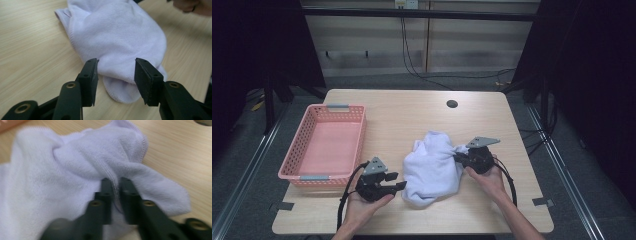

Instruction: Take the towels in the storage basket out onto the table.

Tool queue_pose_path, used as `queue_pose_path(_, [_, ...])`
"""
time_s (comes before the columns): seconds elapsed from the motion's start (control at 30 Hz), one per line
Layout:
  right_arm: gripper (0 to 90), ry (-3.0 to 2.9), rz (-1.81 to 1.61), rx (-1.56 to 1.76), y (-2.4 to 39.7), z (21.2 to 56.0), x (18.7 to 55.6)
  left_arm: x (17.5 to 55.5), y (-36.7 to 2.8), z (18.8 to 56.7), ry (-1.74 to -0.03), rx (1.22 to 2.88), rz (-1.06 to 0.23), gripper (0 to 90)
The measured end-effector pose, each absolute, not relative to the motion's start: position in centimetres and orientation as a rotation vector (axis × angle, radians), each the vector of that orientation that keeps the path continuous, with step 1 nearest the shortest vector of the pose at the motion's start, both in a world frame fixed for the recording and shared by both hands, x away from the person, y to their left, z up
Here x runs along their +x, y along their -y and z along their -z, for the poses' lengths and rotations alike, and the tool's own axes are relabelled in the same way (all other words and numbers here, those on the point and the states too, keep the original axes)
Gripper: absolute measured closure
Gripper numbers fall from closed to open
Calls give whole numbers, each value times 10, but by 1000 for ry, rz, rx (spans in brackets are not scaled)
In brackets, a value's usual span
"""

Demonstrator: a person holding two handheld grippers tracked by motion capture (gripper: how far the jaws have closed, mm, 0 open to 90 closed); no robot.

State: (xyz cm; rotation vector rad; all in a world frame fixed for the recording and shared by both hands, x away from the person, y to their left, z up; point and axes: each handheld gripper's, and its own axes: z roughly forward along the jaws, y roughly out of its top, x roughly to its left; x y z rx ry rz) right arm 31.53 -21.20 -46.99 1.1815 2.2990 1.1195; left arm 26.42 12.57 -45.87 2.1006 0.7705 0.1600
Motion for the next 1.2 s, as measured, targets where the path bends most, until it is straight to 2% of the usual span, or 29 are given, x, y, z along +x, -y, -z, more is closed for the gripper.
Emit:
queue_pose_path(0.07, [608,-2287,-1166,1167,211,464,312,268,-120,467,-768,2109,-118,549])
queue_pose_path(0.1, [558,-2270,-1192,1141,209,459,308,269,-117,470,-754,2121,-96,586])
queue_pose_path(0.13, [519,-2268,-1230,1113,205,454,304,269,-114,473,-735,2145,-109,679])
queue_pose_path(0.27, [483,-2339,-1321,980,178,443,295,276,-110,485,-739,2174,-46,891])
queue_pose_path(0.43, [458,-2459,-1233,912,139,461,303,273,-106,490,-719,2184,-11,900])
queue_pose_path(0.47, [487,-2477,-1178,915,134,467,306,271,-105,490,-712,2191,-21,899])
queue_pose_path(0.5, [576,-2486,-1161,916,131,471,308,271,-104,490,-707,2195,-21,883])
queue_pose_path(0.57, [816,-2473,-1156,917,130,474,310,272,-107,487,-713,2169,-16,822])
queue_pose_path(0.6, [840,-2462,-1197,932,132,471,310,272,-111,484,-713,2148,-22,802])
queue_pose_path(0.67, [852,-2417,-1270,920,144,450,306,273,-119,476,-747,2096,-56,723])
queue_pose_path(0.8, [850,-2368,-1365,918,164,426,302,282,-133,471,-800,2036,-100,719])
queue_pose_path(0.93, [846,-2324,-1416,899,185,404,296,292,-128,472,-805,2032,-123,709])
queue_pose_path(1.03, [842,-2313,-1436,941,200,405,296,298,-112,475,-792,2058,-167,639])
queue_pose_path(1.13, [839,-2312,-1427,992,211,416,296,307,-98,480,-755,2051,-142,531])
queue_pose_path(1.2, [841,-2322,-1428,1005,213,424,296,309,-88,483,-698,2069,-129,515])
